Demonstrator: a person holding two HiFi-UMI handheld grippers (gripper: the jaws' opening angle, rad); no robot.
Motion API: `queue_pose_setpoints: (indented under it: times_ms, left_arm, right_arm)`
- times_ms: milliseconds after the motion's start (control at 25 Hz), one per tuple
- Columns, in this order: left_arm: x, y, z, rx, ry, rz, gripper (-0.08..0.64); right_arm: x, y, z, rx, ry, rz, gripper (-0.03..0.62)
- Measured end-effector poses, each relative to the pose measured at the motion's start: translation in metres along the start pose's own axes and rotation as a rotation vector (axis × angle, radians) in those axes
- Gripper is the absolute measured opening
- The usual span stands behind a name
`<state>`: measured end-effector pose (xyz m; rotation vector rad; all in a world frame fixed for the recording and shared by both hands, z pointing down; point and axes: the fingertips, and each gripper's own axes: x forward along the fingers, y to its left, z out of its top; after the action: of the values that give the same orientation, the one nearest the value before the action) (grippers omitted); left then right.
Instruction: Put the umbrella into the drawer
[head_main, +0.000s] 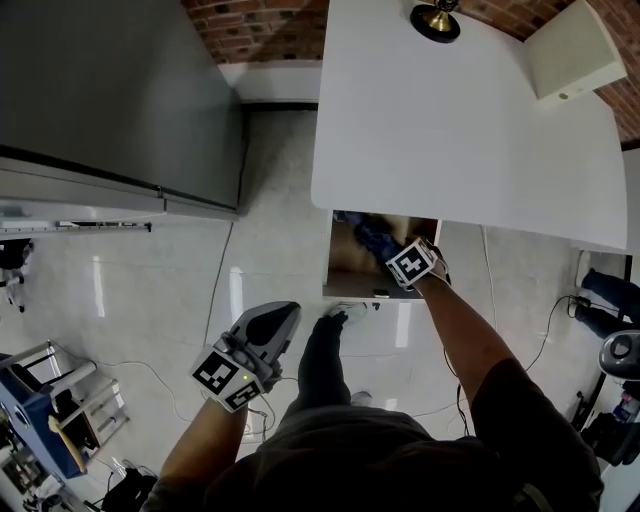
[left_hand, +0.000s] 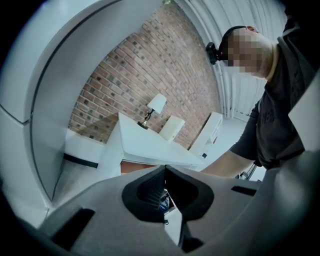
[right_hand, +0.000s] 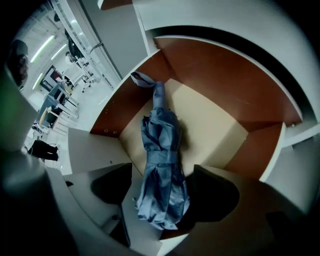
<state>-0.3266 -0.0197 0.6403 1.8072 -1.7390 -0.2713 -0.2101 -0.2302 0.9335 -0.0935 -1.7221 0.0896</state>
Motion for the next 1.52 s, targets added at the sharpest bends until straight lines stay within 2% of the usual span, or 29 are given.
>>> queue_pose_setpoints:
  times_ms: [560, 840, 1000, 1200, 1440, 1520]
  left_arm:
    - [0.065, -0.078, 0.023, 0.069, 0.061, -0.228, 0.003]
    - [0.125, -0.144, 0.029, 0.142, 0.146, -0.457, 0.005]
    - [0.157, -0.206, 0.017, 0.183, 0.197, -0.579, 0.003]
    - [0.186, -0.304, -0.005, 0.253, 0.261, -0.769, 0.003]
    - [0.181, -0.440, -0.043, 0.301, 0.341, -0.952, 0.004]
    - [0.172, -0.488, -0.057, 0.323, 0.365, -1.028, 0.003]
  right_arm:
    - [-0.095, 0.000, -0.048, 0.146, -0.144, 0.014, 0.373]
    - [-0.157, -0.013, -0.107, 0.304, -0.264, -0.043, 0.369]
    - [-0.203, -0.022, -0.168, 0.381, -0.343, -0.105, 0.272]
    - [-0.266, -0.012, -0.273, 0.610, -0.442, -0.193, 0.155]
    - [-0.342, 0.044, -0.411, 0.845, -0.517, -0.297, 0.000]
    - [-0.368, 0.072, -0.453, 0.924, -0.556, -0.333, -0.009]
